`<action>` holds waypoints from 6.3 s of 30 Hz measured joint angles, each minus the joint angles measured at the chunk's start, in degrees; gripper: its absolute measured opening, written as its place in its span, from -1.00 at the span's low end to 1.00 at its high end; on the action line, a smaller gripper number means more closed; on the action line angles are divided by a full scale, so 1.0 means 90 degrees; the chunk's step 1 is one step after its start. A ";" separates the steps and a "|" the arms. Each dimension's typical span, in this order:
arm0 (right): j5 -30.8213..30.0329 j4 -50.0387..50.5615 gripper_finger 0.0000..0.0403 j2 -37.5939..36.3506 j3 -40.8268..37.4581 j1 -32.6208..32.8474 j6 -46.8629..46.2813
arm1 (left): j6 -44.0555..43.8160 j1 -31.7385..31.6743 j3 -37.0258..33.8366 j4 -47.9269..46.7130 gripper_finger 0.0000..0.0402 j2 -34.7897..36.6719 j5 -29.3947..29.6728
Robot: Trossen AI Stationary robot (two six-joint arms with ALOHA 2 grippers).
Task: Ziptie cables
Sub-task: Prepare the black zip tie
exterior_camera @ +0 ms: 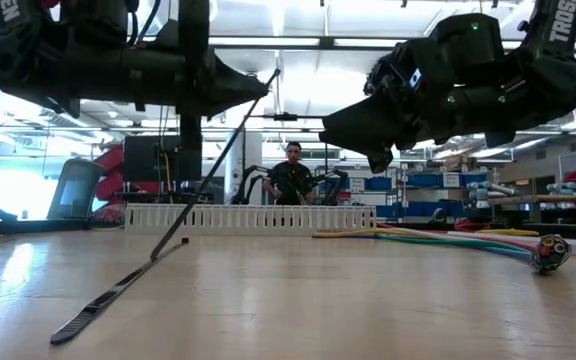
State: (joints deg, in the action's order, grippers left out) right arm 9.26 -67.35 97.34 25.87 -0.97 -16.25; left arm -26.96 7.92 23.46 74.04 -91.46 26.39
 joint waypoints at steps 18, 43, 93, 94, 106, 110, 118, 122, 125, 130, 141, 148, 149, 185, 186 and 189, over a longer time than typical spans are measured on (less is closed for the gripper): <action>0.0051 -0.0007 -0.45 0.0000 0.0000 -0.0071 0.0267 | -0.2533 -0.0817 -0.0015 0.0075 -1.00 0.0000 -0.0398; -0.2159 0.0510 -0.45 0.0000 0.0770 0.0152 0.1314 | -0.0829 -0.0893 -0.0015 -0.0364 -1.00 0.0000 -0.1286; -0.0200 -0.0134 -0.76 0.0000 0.0962 -0.0581 0.0234 | 0.0927 -0.0657 0.0524 -0.1238 -1.00 -0.0005 -0.1323; -0.0159 -0.0137 -0.77 0.0000 0.0962 -0.0586 0.0196 | 0.0927 -0.0657 0.0522 -0.1234 -1.00 -0.0005 -0.1323; 0.0162 -0.0301 -0.99 0.0000 0.0964 -0.0674 0.0146 | 0.0919 -0.0657 0.0522 -0.1260 -0.99 -0.0005 -0.1322; 0.0162 -0.0304 -1.00 0.0000 0.0964 -0.0674 0.0146 | 0.0642 -0.0657 0.0522 -0.1265 -0.99 -0.0005 -0.1321; 0.0281 -0.0256 -1.00 0.0005 0.0962 -0.0674 0.0149 | 0.0319 -0.0670 0.0786 -0.2105 -0.98 0.0005 -0.1403; 0.0347 -0.0043 -1.00 0.0005 0.1114 -0.0672 0.0141 | 0.0564 -0.0670 0.0989 -0.2434 -0.98 0.0002 -0.1447; 0.0378 0.0117 -1.00 0.0005 0.1202 -0.0668 0.0138 | 0.0650 -0.0670 0.1008 -0.2413 -0.98 -0.0001 -0.1468; 0.0376 0.0138 -1.00 0.0005 0.1202 -0.0659 0.0136 | 0.0658 -0.0670 0.1008 -0.2440 -0.98 -0.0002 -0.1471; 0.0449 0.0221 -1.00 0.0002 0.1202 -0.0659 0.0083 | 0.1120 -0.0670 0.1010 -0.2433 -0.99 -0.0007 -0.1469; 0.0446 0.0490 -1.00 -0.0010 0.1207 -0.0603 0.0076 | 0.1139 -0.0670 0.1010 -0.2237 -0.95 -0.0017 -0.1493; 0.0447 0.0486 -1.00 -0.0010 0.1207 -0.0601 0.0076 | 0.1139 -0.0670 0.1010 -0.2239 -0.93 -0.0017 -0.1493; 0.0852 -0.0020 -0.91 0.0000 0.1195 -0.0725 -0.0195 | 0.1306 -0.0659 0.1018 -0.1768 -0.99 0.0002 -0.1587; 0.0871 -0.0058 -0.88 0.0000 0.1195 -0.0734 -0.0196 | 0.1306 -0.0658 0.1018 -0.1771 -0.99 0.0002 -0.1592; 0.0881 -0.0126 -0.79 0.0000 0.1195 -0.0739 -0.0191 | 0.1303 -0.0655 0.1018 -0.1836 -0.99 0.0002 -0.1620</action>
State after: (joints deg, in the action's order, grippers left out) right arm 17.19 -68.48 97.34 36.62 -7.62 -17.98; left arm -15.23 2.02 32.62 57.51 -91.44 11.81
